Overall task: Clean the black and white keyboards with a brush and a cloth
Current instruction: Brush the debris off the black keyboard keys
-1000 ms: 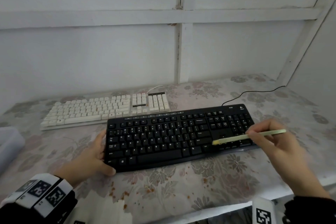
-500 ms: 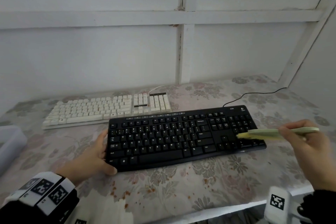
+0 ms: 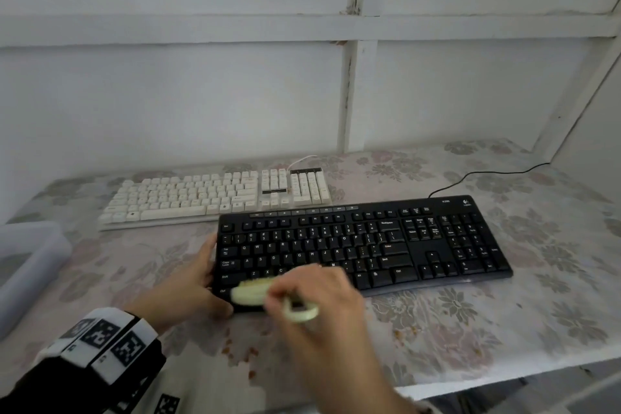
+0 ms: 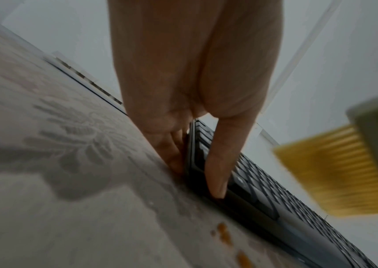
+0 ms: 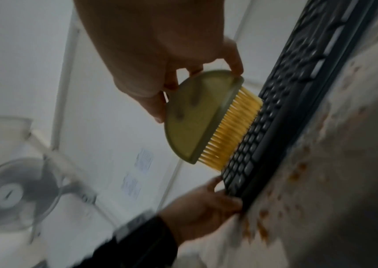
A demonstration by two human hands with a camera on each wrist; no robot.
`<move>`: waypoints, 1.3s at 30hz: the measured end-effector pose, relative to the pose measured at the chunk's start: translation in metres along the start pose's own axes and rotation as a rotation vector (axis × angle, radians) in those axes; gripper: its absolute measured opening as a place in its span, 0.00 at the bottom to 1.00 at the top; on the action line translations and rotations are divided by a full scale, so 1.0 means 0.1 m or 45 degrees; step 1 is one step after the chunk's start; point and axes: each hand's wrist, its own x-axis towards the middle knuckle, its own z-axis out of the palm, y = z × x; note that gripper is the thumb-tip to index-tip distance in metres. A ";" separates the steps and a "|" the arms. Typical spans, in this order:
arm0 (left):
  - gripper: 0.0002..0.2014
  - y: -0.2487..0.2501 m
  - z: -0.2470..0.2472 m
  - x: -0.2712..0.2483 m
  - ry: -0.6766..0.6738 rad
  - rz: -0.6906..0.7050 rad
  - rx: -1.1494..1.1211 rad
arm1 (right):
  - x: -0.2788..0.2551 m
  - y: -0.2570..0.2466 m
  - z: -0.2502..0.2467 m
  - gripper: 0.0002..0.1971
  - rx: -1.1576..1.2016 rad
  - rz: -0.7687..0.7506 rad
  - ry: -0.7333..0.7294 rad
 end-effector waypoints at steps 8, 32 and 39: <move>0.56 0.01 0.01 -0.03 -0.037 0.073 0.096 | -0.28 0.11 0.35 0.05 -0.162 -0.160 0.096; 0.66 -0.04 -0.05 0.01 -0.104 -0.005 0.065 | -0.41 0.19 0.25 0.07 -0.148 -0.259 0.071; 0.69 -0.11 -0.12 0.06 -0.159 -0.034 0.035 | -0.40 0.63 -0.17 0.06 -0.134 -0.128 0.169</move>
